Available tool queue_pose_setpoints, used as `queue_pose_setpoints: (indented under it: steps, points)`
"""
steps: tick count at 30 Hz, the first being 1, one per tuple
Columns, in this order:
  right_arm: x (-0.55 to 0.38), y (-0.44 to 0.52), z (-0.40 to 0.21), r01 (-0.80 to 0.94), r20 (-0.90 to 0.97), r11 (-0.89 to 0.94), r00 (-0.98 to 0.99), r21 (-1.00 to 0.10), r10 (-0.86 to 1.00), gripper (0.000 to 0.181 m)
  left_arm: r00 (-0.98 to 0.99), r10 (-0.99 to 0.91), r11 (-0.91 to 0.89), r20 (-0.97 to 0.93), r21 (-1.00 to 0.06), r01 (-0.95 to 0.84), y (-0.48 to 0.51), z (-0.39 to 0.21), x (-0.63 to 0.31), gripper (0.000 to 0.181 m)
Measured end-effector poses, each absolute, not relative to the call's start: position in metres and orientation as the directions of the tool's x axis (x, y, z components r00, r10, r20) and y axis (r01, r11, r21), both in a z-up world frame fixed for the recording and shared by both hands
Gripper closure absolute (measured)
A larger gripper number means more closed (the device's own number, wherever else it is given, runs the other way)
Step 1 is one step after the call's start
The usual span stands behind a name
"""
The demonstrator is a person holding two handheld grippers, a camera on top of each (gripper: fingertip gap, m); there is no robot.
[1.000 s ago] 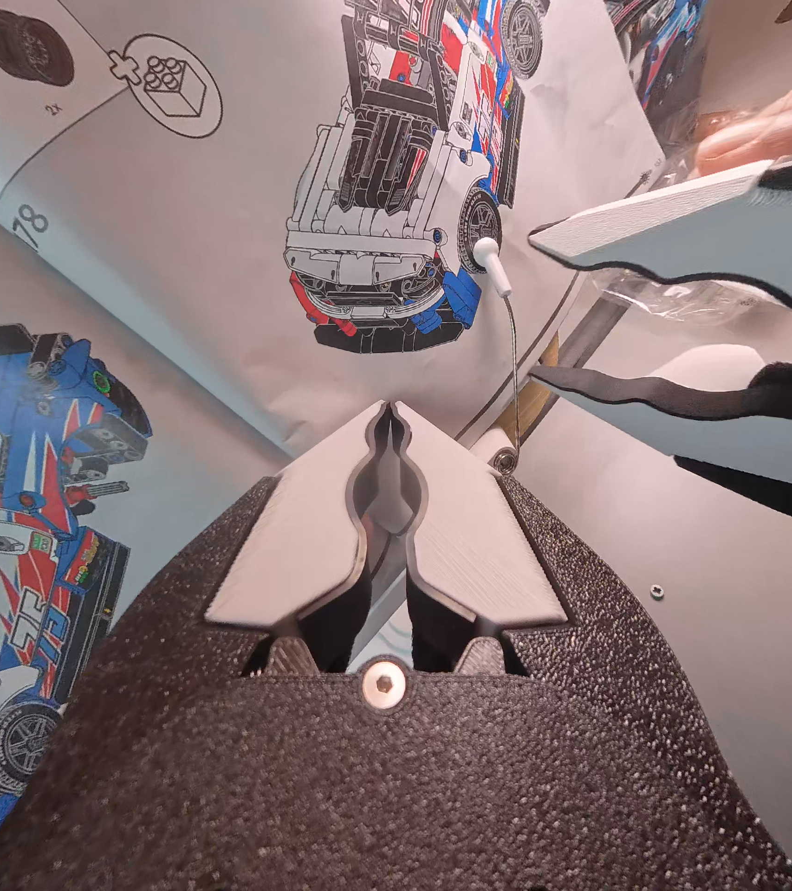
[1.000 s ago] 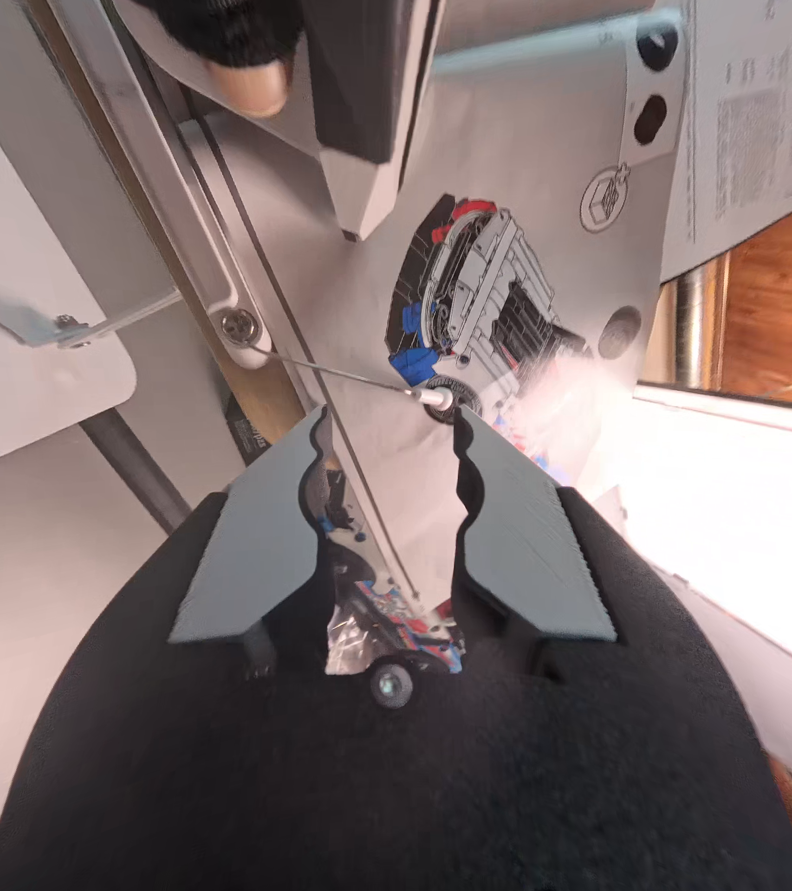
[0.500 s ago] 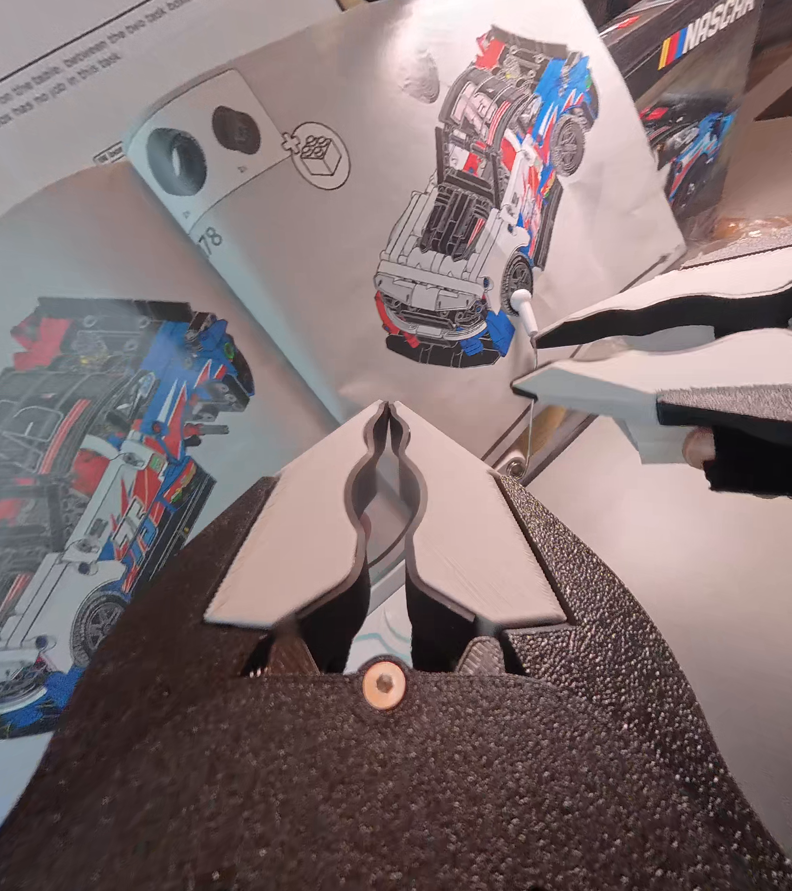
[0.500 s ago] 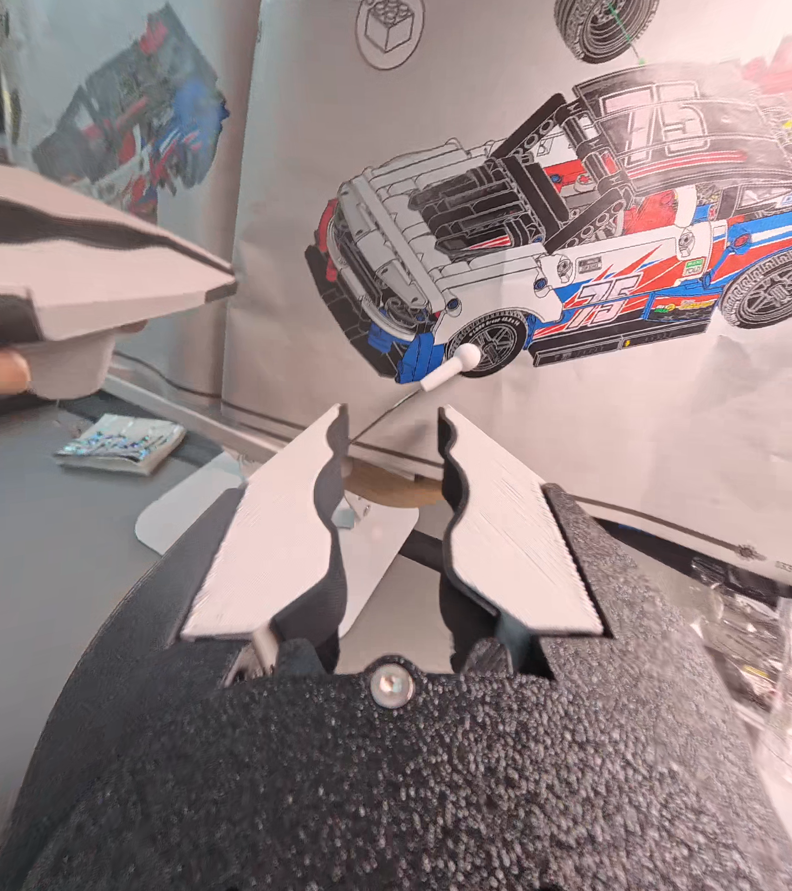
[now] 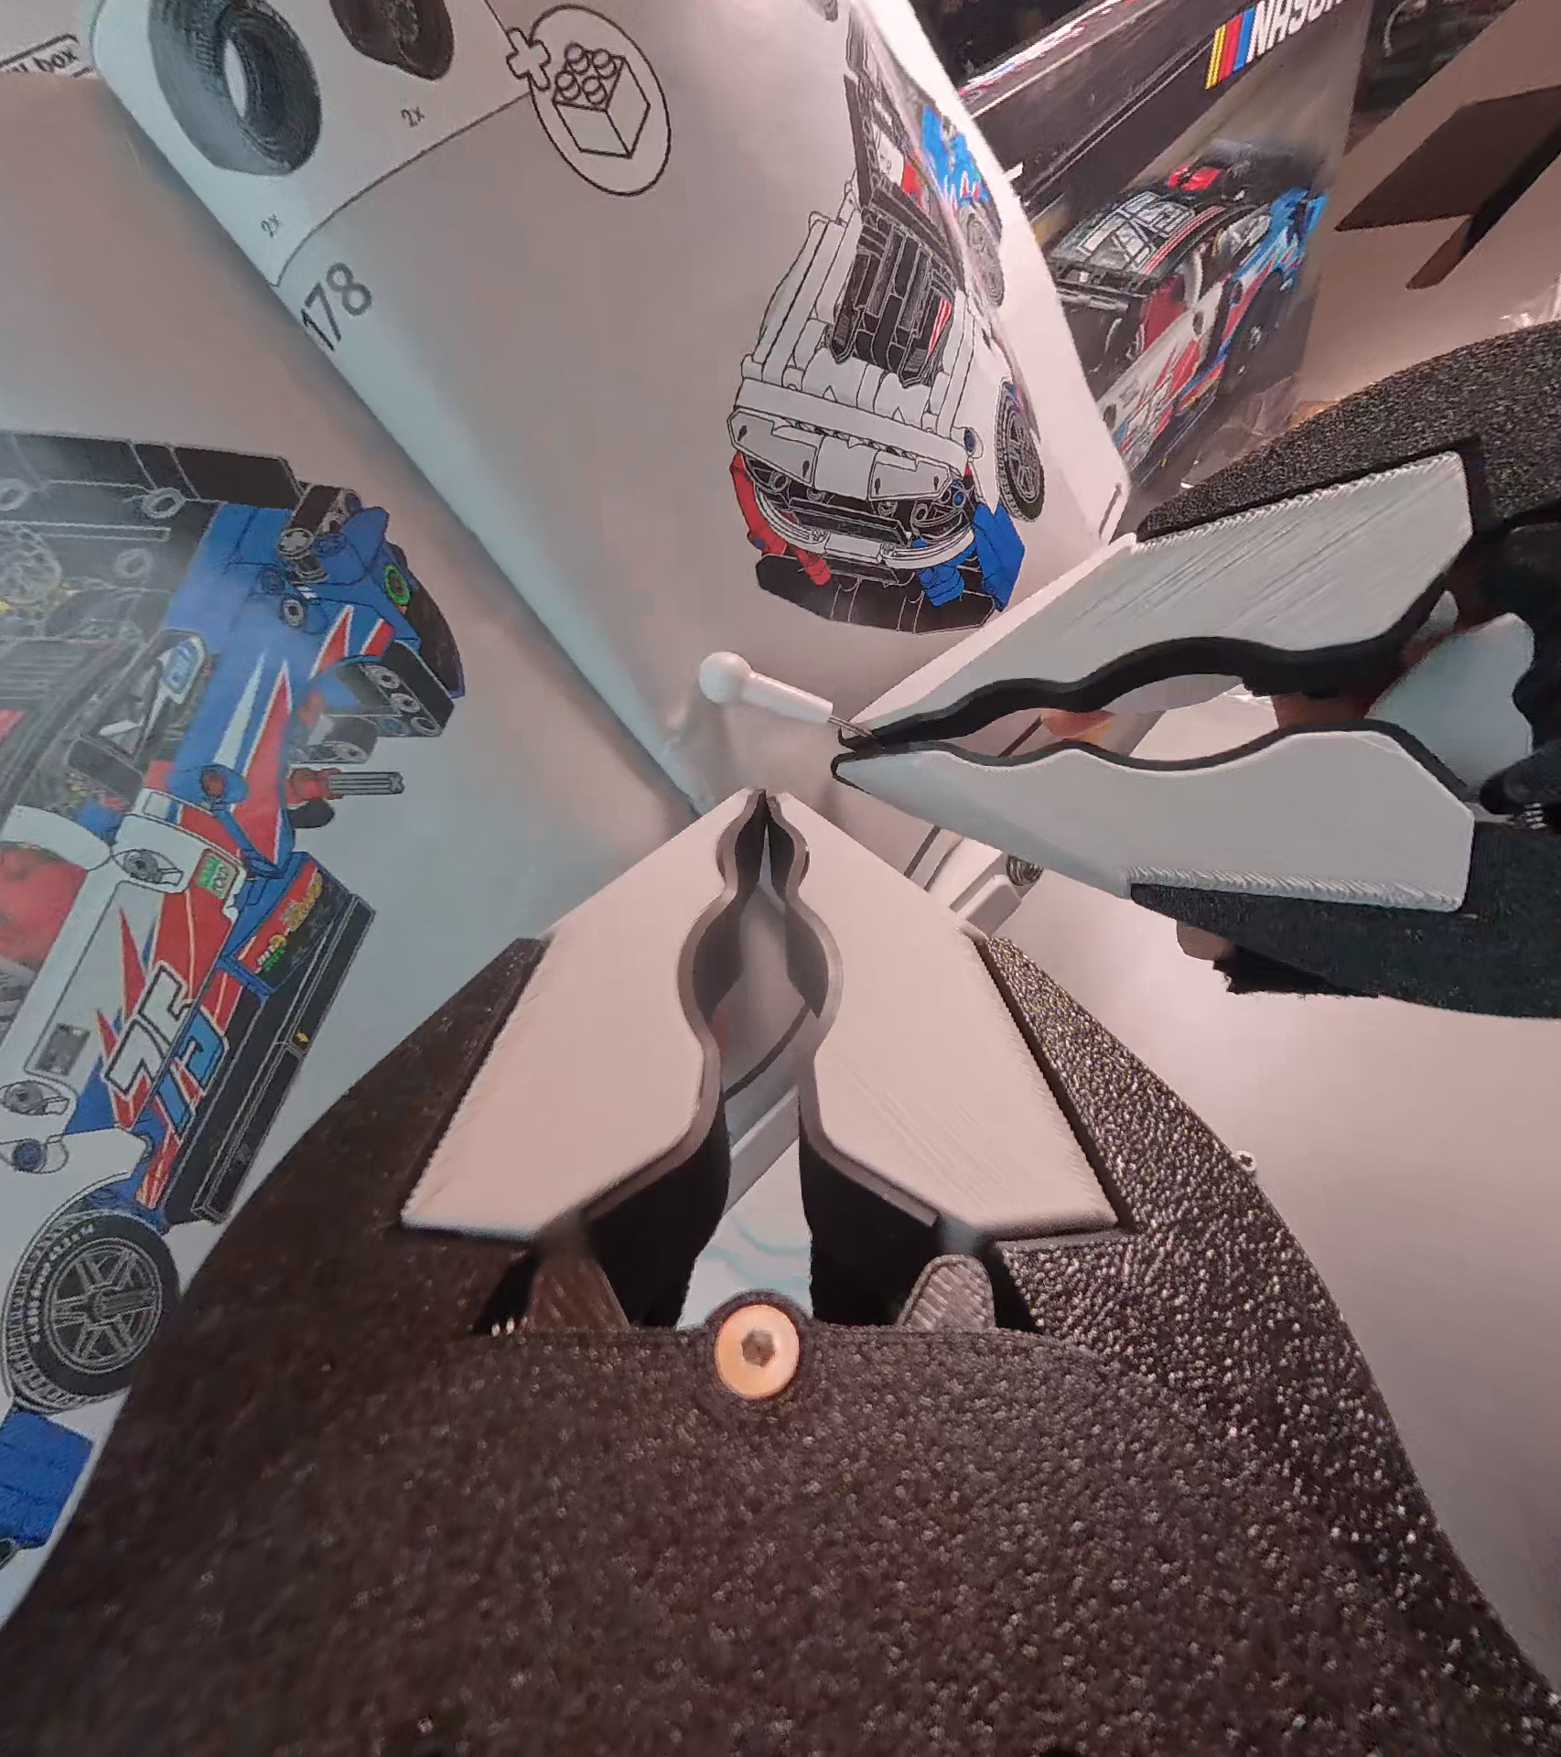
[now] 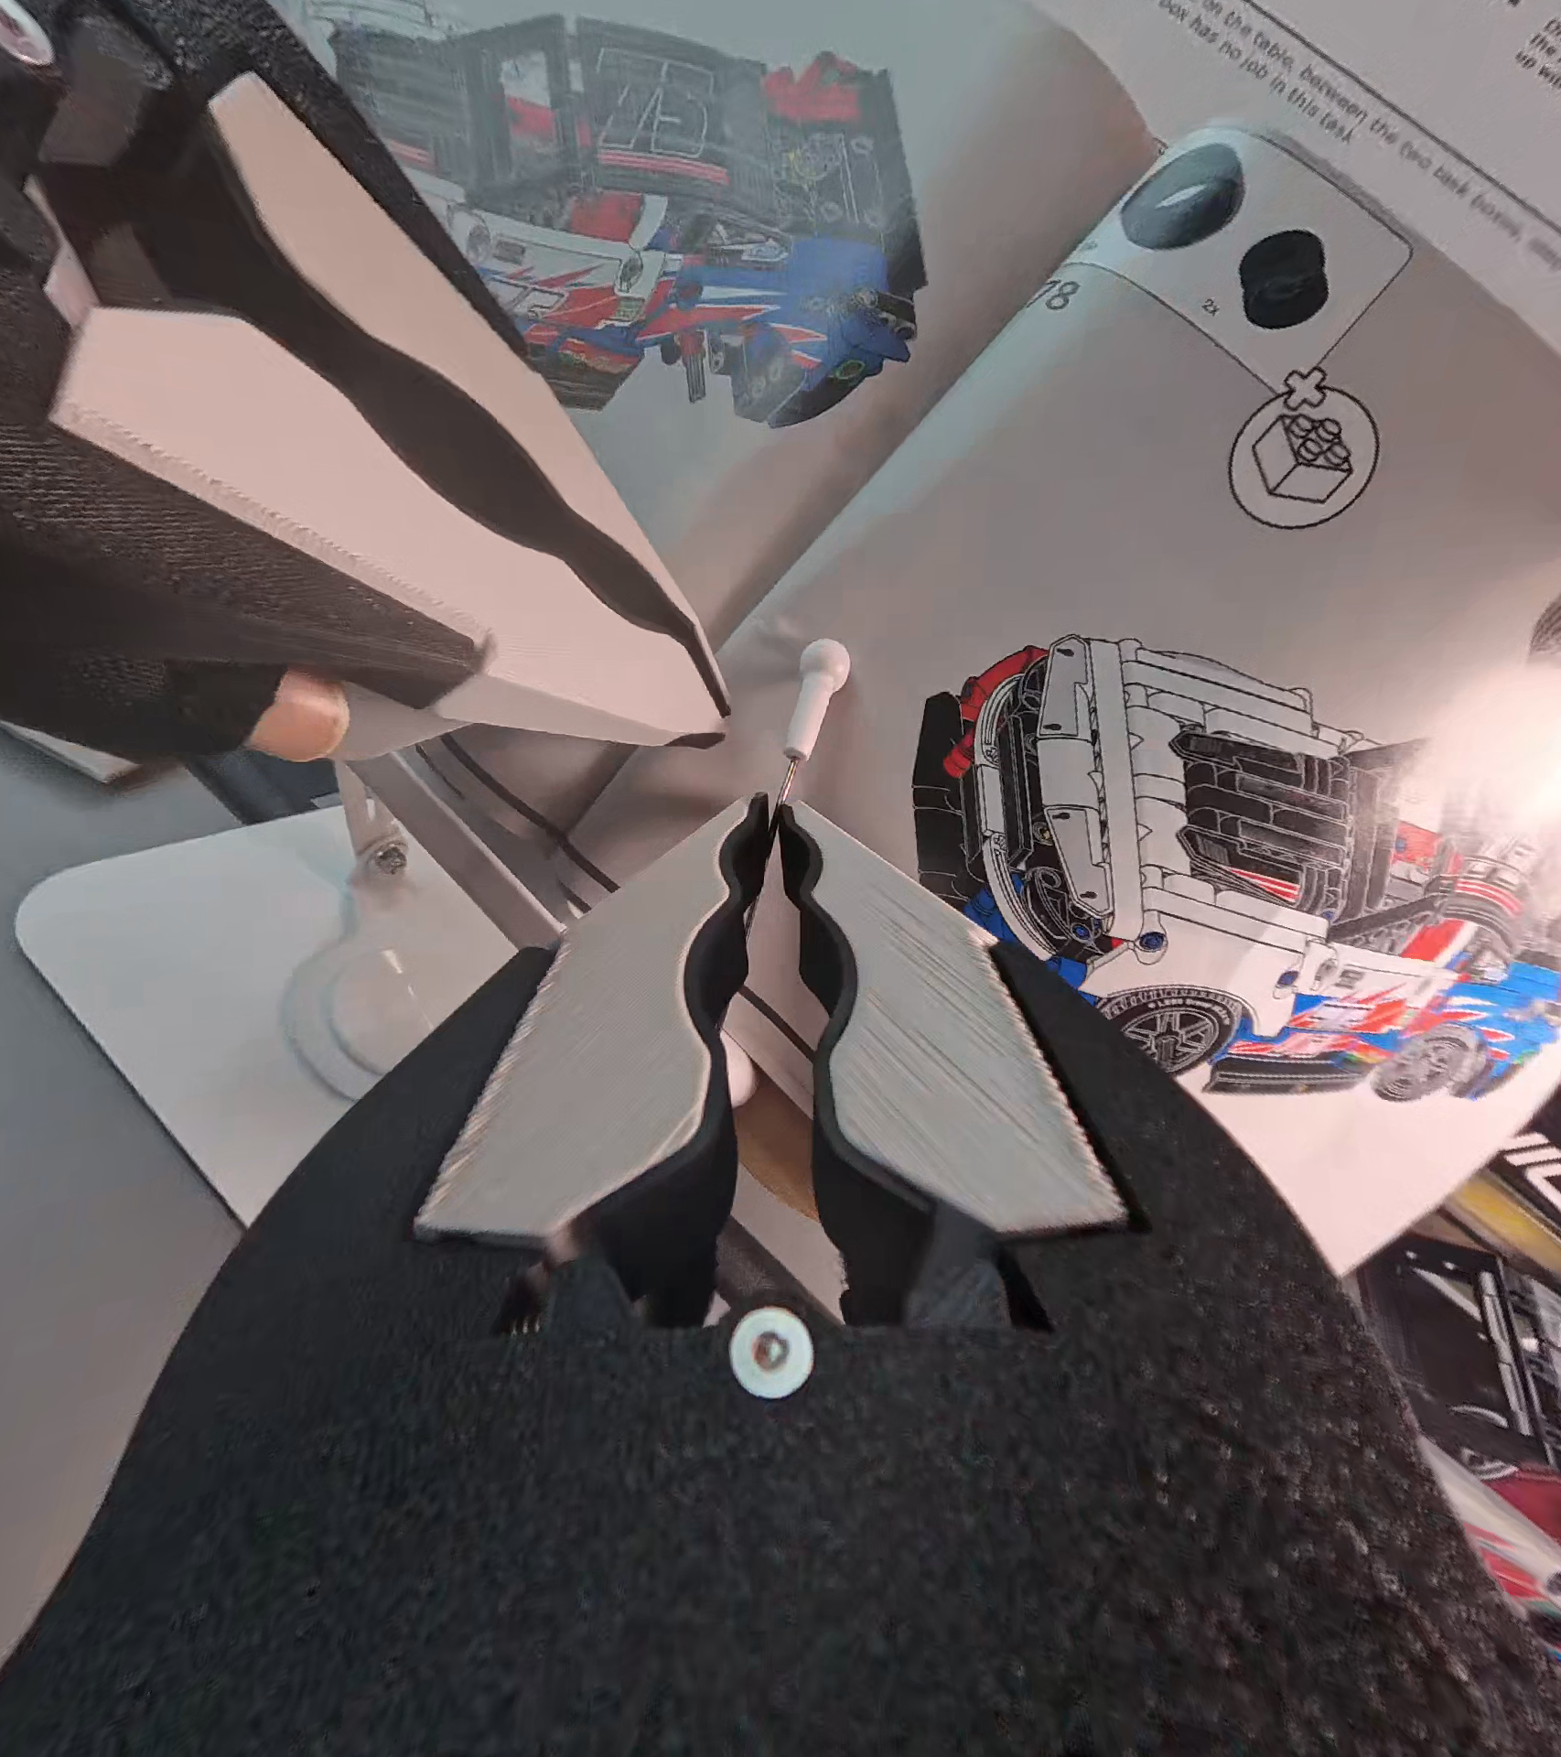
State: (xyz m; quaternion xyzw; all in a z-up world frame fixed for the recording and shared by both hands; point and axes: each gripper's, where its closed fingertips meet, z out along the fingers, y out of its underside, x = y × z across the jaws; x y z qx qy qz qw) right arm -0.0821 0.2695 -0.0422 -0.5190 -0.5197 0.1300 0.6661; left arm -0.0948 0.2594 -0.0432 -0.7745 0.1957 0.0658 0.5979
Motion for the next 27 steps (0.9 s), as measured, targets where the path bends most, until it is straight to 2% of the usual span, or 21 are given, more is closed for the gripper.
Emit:
queue_pose_setpoints:
  steps: [3, 5, 6, 9, 13, 24, 27]
  points:
    - [-0.08, 0.268, -0.044, 0.352, 0.508, 0.38, 0.428, -0.855, 0.747, 0.178, 0.926, -0.232, -0.184, -0.299, -0.921, -0.343, 0.251, -0.042, -0.096, 0.181]
    - [-0.076, 0.26, -0.041, 0.31, 0.476, 0.37, 0.42, -0.876, 0.773, 0.156, 0.933, -0.221, -0.14, -0.284, -0.938, -0.319, 0.241, -0.036, -0.1, 0.18]
    - [-0.071, 0.258, -0.037, 0.275, 0.452, 0.363, 0.431, -0.89, 0.781, 0.153, 0.937, -0.208, -0.115, -0.279, -0.945, -0.307, 0.235, -0.032, -0.103, 0.18]
    - [-0.051, 0.269, -0.022, 0.18, 0.365, 0.319, 0.53, -0.931, 0.765, 0.155, 0.958, -0.165, -0.051, -0.235, -0.968, -0.246, 0.217, -0.024, -0.119, 0.176]
    - [-0.037, 0.303, -0.048, 0.212, 0.265, 0.169, 0.605, -0.963, 0.751, 0.159, 0.983, -0.063, 0.009, -0.173, -0.985, -0.173, 0.197, -0.017, -0.152, 0.173]
    - [-0.028, 0.3, -0.05, 0.233, 0.29, 0.182, 0.622, -0.955, 0.727, 0.159, 0.993, 0.103, 0.085, -0.063, -0.994, -0.072, 0.146, -0.014, -0.226, 0.173]
    - [-0.02, 0.288, -0.034, 0.17, 0.279, 0.221, 0.63, -0.96, 0.725, 0.158, 0.993, 0.108, 0.093, -0.046, -0.994, -0.056, 0.138, -0.012, -0.239, 0.177]
